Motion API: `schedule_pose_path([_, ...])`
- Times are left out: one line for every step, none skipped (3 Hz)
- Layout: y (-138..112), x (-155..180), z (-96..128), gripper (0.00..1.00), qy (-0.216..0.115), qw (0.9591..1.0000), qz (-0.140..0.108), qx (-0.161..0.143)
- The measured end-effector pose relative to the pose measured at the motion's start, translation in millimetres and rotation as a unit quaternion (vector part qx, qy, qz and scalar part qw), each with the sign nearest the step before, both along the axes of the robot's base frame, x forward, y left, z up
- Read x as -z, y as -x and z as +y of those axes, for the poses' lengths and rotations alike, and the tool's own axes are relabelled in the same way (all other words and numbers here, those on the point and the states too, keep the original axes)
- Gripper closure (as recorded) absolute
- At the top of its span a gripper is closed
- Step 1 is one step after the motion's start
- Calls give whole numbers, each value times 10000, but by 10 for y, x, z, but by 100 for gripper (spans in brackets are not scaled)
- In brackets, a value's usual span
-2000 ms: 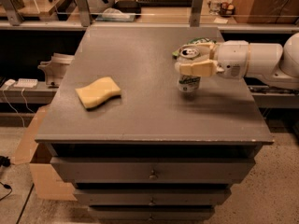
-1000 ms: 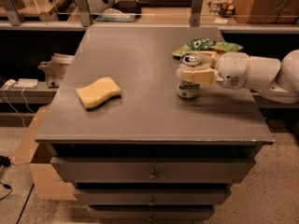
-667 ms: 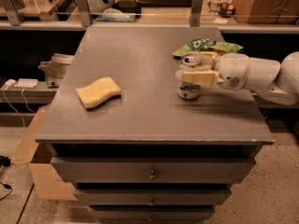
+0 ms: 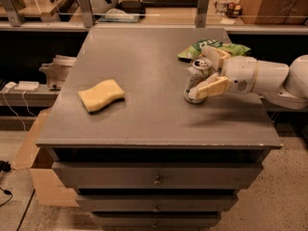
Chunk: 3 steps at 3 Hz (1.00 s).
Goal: Place 7up can upright
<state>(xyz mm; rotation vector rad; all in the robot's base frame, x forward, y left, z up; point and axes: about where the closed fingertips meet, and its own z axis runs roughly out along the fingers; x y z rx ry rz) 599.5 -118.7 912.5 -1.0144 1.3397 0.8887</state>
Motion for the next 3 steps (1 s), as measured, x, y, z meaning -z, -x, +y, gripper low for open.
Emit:
schedule_pose_path([0,-47,-124,0,293,9995,-39,-59])
schedule_pose_path([39,-156,-483,0,765,9970,-97,-32])
schedule_pose_path([104,-280,-895,0,1059,9943,-160,12])
